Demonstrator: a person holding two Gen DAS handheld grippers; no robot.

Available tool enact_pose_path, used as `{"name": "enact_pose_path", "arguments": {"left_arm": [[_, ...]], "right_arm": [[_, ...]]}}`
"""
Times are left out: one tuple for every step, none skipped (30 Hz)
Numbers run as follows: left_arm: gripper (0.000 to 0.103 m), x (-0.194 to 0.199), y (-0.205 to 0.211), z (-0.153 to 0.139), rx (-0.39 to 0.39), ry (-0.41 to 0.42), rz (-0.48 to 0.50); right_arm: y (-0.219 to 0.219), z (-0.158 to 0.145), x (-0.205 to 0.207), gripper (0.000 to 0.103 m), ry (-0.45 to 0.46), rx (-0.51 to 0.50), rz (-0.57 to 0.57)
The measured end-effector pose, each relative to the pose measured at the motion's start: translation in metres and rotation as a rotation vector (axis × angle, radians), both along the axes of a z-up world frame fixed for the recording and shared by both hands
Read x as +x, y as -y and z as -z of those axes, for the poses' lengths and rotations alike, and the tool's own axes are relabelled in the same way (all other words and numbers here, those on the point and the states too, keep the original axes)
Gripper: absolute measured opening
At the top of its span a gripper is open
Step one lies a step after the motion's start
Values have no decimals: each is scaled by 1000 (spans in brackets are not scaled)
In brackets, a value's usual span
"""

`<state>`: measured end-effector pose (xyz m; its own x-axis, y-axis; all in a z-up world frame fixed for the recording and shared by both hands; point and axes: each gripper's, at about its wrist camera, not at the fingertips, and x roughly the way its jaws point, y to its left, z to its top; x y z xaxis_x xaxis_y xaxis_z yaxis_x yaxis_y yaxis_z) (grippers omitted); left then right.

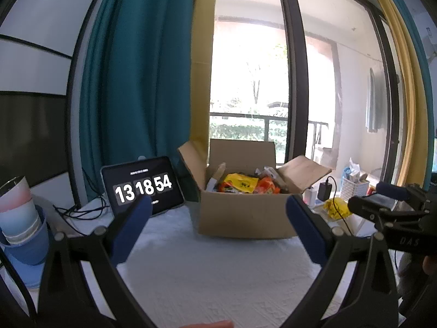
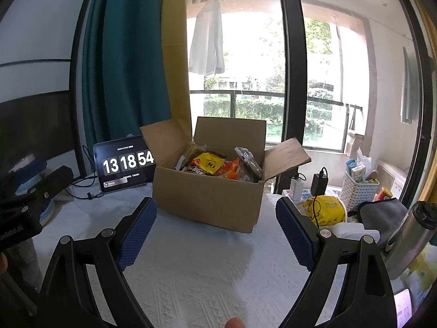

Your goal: Organize snacks

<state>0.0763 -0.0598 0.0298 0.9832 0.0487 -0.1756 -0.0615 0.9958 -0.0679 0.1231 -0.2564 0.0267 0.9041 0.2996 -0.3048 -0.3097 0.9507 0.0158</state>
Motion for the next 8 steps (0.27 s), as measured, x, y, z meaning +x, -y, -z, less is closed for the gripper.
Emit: {"name": "enact_pose_path", "arguments": {"left_arm": [[100, 1, 0, 0, 1, -2, 3], [100, 2, 1, 0, 2, -3, 5], [100, 3, 1, 0, 4, -3, 7], [100, 4, 2, 0, 5, -5, 9], [100, 5, 3, 0, 4, -9, 14], [100, 6, 3, 1, 0, -12, 22], [100, 8, 3, 2, -3, -15, 32], [100, 11, 4, 3, -1, -24, 37]], "right_arm": [[0, 0, 0, 91, -1, 1, 2], [0, 0, 1, 91, -2, 1, 4], [0, 1, 1, 91, -3, 2, 6], [0, 1, 2, 91, -6, 3, 7], [0, 1, 3, 91, -8, 2, 9], [0, 2, 3, 91, -9, 3, 11], [1, 2, 3, 91, -7, 5, 10], [1, 3, 3, 91, -10, 8, 9]]}}
